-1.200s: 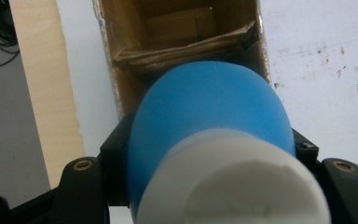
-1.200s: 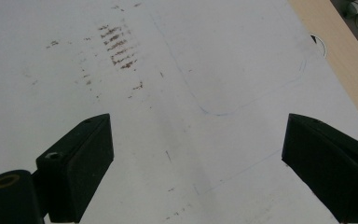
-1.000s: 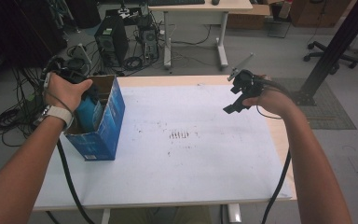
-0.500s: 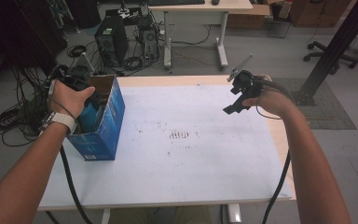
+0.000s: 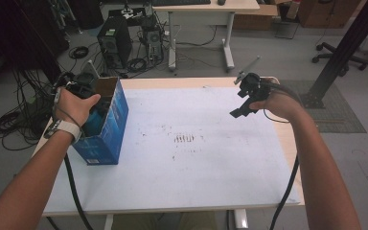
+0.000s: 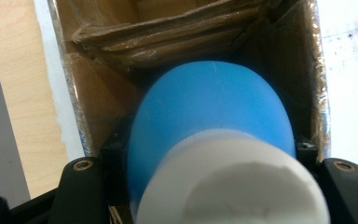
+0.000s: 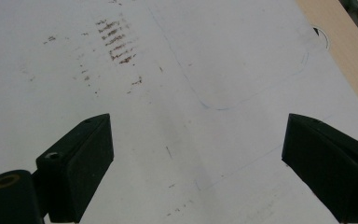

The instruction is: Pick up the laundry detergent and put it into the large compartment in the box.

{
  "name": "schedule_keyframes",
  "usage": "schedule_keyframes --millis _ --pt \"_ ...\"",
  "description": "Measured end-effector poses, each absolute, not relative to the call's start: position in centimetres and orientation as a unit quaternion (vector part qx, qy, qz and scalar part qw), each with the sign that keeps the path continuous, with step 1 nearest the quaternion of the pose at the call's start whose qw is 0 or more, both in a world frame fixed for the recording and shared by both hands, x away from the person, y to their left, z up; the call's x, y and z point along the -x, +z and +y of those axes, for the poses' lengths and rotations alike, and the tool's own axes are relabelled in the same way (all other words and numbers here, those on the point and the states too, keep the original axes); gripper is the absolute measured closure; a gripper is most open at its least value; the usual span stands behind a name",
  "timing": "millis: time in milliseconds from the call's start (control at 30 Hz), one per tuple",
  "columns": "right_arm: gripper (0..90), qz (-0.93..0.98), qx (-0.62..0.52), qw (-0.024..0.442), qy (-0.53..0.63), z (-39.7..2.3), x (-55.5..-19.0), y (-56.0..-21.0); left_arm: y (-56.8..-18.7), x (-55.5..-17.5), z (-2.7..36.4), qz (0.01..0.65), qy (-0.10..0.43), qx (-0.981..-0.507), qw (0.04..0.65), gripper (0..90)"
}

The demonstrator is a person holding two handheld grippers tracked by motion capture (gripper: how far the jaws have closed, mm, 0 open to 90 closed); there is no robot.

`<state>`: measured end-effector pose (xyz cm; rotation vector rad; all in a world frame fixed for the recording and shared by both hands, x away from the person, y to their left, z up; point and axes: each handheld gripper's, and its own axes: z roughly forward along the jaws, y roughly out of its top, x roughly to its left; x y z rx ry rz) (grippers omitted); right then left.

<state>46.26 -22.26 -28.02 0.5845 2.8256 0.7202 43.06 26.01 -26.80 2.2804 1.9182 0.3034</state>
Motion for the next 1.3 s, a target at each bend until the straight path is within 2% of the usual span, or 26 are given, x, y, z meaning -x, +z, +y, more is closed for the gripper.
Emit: schedule_keyframes --millis 667,1300 --pt "9.0 0.947 -0.198 0.08 0.238 -22.2 -46.4 -28.4 -29.1 -43.0 26.3 0.642 0.09 -0.758 0.071 37.4" --pt "9.0 0.947 -0.198 0.079 0.239 -22.0 -46.4 -28.3 -29.2 -43.1 26.9 0.641 0.089 -0.759 0.076 36.0"
